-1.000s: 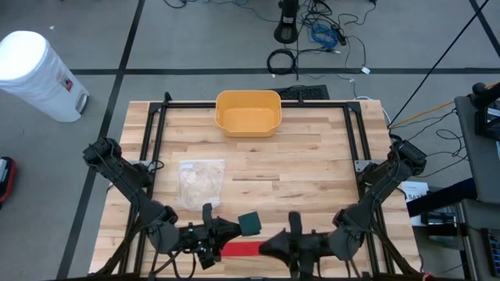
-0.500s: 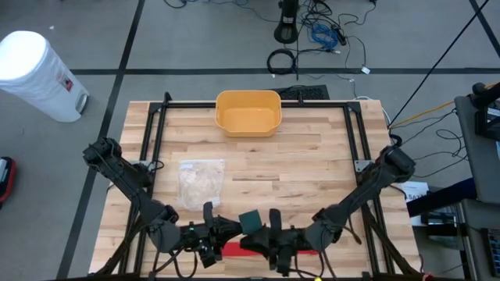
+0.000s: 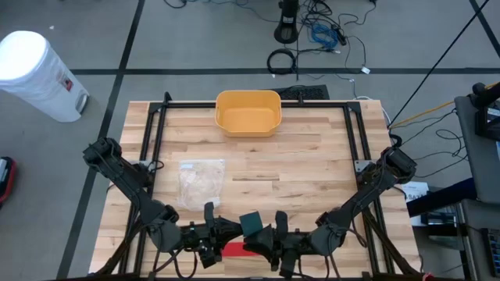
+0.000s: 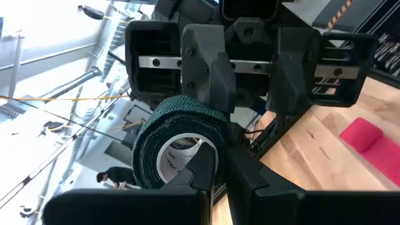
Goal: Roll bandage
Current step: Roll the green bandage
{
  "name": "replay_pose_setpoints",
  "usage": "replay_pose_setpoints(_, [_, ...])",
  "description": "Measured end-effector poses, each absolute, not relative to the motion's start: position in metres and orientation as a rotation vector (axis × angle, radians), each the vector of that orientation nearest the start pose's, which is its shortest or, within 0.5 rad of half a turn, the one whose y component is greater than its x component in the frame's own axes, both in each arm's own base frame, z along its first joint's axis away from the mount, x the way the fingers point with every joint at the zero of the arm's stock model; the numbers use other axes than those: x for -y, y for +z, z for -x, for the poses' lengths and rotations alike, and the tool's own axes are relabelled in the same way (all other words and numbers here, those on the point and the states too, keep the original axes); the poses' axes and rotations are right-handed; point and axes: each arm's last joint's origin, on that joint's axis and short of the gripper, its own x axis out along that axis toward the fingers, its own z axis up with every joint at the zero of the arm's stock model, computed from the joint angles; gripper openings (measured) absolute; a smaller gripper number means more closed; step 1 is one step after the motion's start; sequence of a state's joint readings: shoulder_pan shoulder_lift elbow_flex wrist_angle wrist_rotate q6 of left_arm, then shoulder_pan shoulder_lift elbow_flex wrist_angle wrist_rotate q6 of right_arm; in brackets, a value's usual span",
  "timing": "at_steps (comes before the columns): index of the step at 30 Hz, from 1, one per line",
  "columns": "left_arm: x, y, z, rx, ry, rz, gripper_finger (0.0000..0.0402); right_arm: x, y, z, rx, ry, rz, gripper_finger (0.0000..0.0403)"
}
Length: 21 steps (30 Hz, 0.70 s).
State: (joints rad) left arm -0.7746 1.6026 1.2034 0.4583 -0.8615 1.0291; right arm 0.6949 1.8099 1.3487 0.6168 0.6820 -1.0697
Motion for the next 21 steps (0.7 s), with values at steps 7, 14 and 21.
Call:
replay_pose_setpoints(7, [0.240, 0.332, -0.275, -0.011, 0.102, -0.988, 0.0025, -0.250, 0.316, -0.334, 0.050, -0.101, 0.978, 0.0114])
replay_pose_setpoints(14, [0.244, 0.333, -0.269, -0.022, 0.123, -1.013, 0.0025, -0.254, 0.315, -0.330, 0.035, -0.117, 0.976, 0.0114])
replay_pose_setpoints(21, [0.249, 0.333, -0.264, -0.017, 0.115, -1.028, 0.0025, -0.265, 0.328, -0.314, 0.086, -0.102, 0.938, 0.0114])
